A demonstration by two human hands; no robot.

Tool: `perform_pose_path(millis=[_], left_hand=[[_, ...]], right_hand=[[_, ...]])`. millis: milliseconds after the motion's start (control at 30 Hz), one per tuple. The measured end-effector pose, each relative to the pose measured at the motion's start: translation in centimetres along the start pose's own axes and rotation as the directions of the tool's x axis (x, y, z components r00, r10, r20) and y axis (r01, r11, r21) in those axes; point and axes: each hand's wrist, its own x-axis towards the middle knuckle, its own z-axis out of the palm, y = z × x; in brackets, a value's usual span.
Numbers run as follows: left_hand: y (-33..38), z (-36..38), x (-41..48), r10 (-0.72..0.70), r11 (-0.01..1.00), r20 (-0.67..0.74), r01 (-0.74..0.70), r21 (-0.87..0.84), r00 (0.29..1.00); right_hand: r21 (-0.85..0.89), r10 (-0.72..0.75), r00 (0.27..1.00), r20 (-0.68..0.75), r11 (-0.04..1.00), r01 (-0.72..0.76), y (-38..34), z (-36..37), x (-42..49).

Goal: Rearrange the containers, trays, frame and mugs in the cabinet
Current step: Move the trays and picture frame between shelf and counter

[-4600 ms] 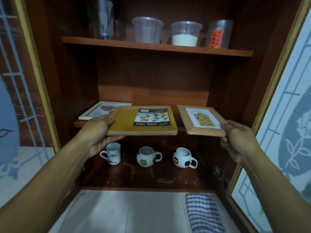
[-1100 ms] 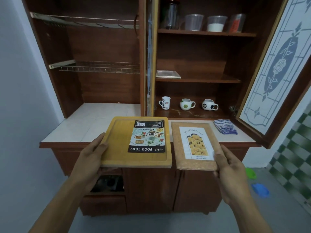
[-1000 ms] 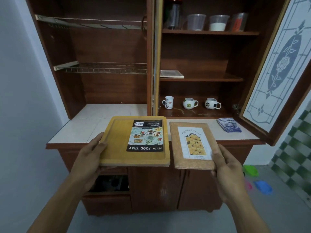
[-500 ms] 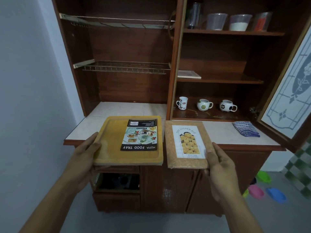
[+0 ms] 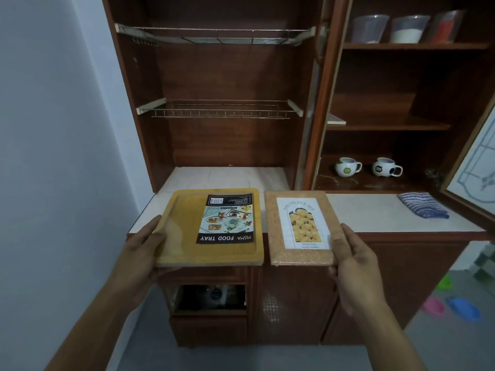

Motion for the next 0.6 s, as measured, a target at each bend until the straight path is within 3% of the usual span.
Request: perform_pose_path(millis=[333,600], left_hand=[[1.6,-6.1,4.8,-0.026,0.999,0.033,0.025,0.024,0.999],[1.2,-5.9,8.3,-0.016,1.000,0.012,0.015,0.011,1.000]], right_hand=[[-0.015,0.007,0.999,-0.040,1.000,-0.008,2.2,7.2,-0.8],[-0.069,0.029,0.999,-0.019,0.997,-0.030,3.1,9.6,2.9]])
